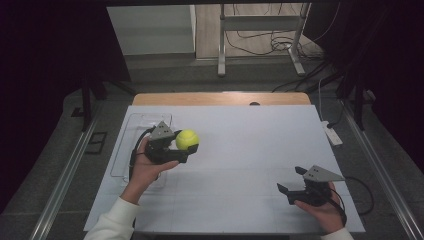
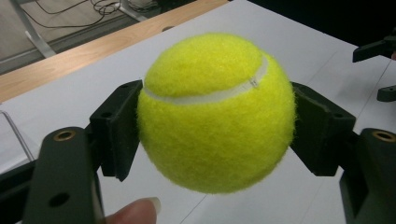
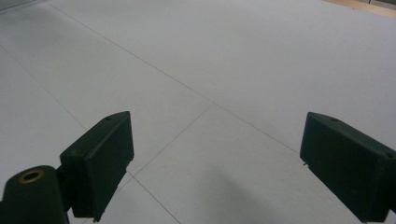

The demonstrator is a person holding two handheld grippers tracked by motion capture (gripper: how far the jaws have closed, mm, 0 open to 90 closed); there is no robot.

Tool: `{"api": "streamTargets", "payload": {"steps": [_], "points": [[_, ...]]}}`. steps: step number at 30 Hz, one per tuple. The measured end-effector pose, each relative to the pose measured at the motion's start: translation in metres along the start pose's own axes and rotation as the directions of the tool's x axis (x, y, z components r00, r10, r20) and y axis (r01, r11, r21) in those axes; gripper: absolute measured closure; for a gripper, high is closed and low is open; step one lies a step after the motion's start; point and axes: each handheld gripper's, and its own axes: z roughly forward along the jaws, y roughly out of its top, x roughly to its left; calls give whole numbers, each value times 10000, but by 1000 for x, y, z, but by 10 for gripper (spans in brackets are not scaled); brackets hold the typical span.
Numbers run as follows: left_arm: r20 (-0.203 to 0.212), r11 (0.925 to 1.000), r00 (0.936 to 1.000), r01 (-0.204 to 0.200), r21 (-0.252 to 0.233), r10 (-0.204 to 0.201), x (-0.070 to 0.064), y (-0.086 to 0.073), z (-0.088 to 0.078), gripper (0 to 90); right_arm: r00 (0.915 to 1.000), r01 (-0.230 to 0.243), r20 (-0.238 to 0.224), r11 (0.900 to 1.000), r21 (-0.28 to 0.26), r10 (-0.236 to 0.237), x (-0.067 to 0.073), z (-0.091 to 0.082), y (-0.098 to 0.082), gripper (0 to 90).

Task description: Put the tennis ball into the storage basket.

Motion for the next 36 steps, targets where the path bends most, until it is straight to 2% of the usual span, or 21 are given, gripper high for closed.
{"api": "streamTargets", "payload": {"steps": [22, 36], "points": [[-265, 9984, 9994, 204, -519, -218, 11, 2, -15, 269, 10000, 12, 24, 10000, 8, -12, 0, 0, 0, 102], [-487, 9970, 9980, 366, -687, -400, 18, 1, -21, 269, 10000, 22, 19, 10000, 32, -23, 0, 0, 0, 103]]}}
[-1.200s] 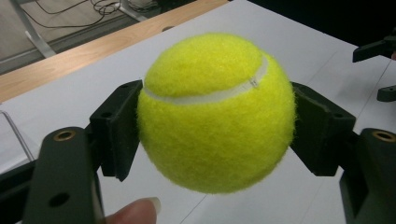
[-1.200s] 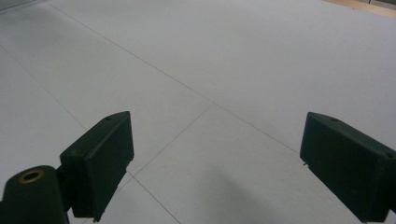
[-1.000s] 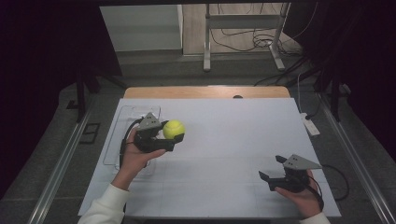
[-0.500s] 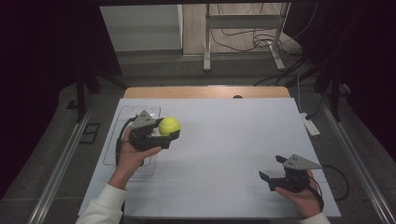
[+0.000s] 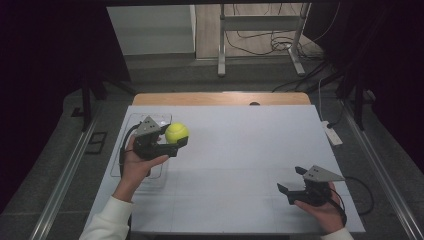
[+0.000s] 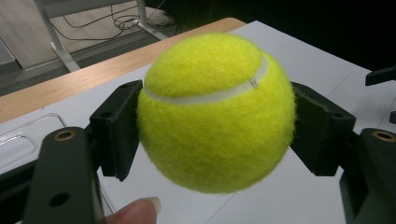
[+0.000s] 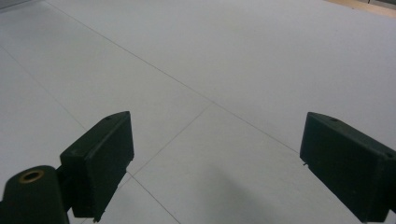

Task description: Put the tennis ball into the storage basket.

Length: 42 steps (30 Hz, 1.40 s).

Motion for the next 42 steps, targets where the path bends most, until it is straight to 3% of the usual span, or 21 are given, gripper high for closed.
{"api": "streamTargets", "payload": {"steps": [34, 42], "points": [[-941, 9989, 9945, 450, -162, -463, 21, -4, -9, 269, 10000, 17, 34, 10000, 15, -17, 0, 0, 0, 103], [-989, 9984, 9937, 498, -272, -522, 25, -4, -12, 269, 10000, 13, 54, 10000, 27, -13, 0, 0, 0, 103]]}}
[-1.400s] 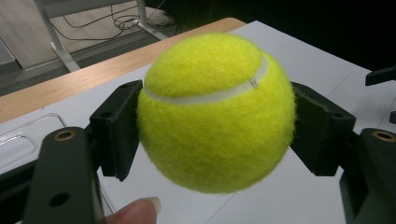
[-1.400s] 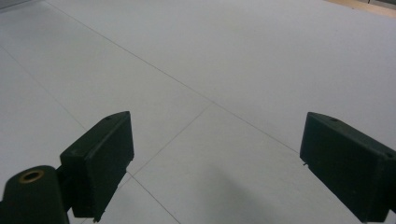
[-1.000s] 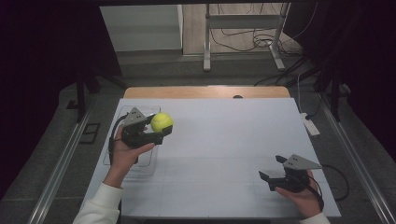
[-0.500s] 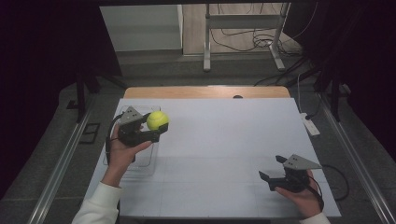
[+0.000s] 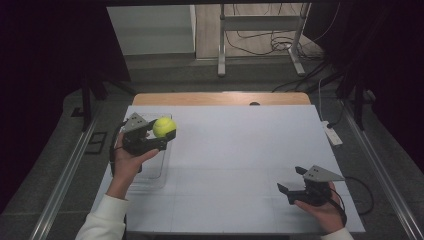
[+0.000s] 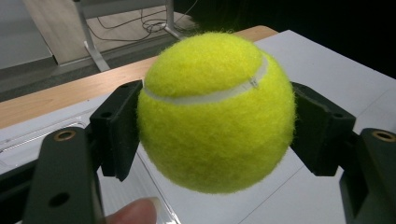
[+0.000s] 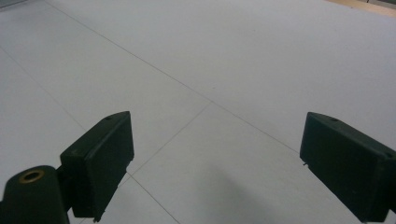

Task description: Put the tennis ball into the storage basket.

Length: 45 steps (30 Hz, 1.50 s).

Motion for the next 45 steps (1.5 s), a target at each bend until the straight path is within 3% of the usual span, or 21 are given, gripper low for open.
{"api": "streamTargets", "payload": {"steps": [28, 45], "points": [[-395, 9987, 9980, 482, -138, -487, 20, -1, -5, 269, 10000, -26, 6, 10000, -15, 26, 0, 0, 0, 103], [-1068, 9983, 9926, 587, -30, -586, 36, -4, -5, 269, 10000, -27, 4, 10000, -10, 27, 0, 0, 0, 103]]}}
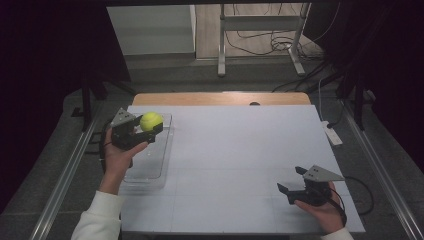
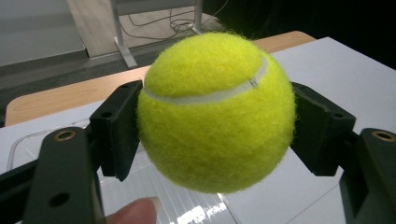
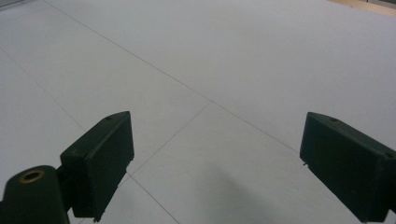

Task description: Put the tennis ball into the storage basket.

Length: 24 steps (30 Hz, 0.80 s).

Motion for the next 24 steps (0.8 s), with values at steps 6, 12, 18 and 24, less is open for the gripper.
{"api": "streamTargets", "payload": {"steps": [6, 12, 18, 24], "points": [[-122, 9999, 9999, 43, 127, -41, 4, -2, 2, 269, 10000, -19, 39, 10000, 6, 19, 0, -1, 0, 103], [-214, 9998, 9998, 27, 174, -23, 8, -3, 5, 269, 10000, -14, 47, 10000, 53, 14, 0, 0, 0, 105], [-331, 9998, 9994, 48, 178, -42, 13, -2, 9, 270, 10000, -44, 84, 10000, 38, 43, 1, -1, -1, 105], [-558, 9999, 9984, 40, 166, -31, 19, 1, 11, 269, 9999, -58, 89, 10000, 53, 57, 1, -1, -2, 105]]}}
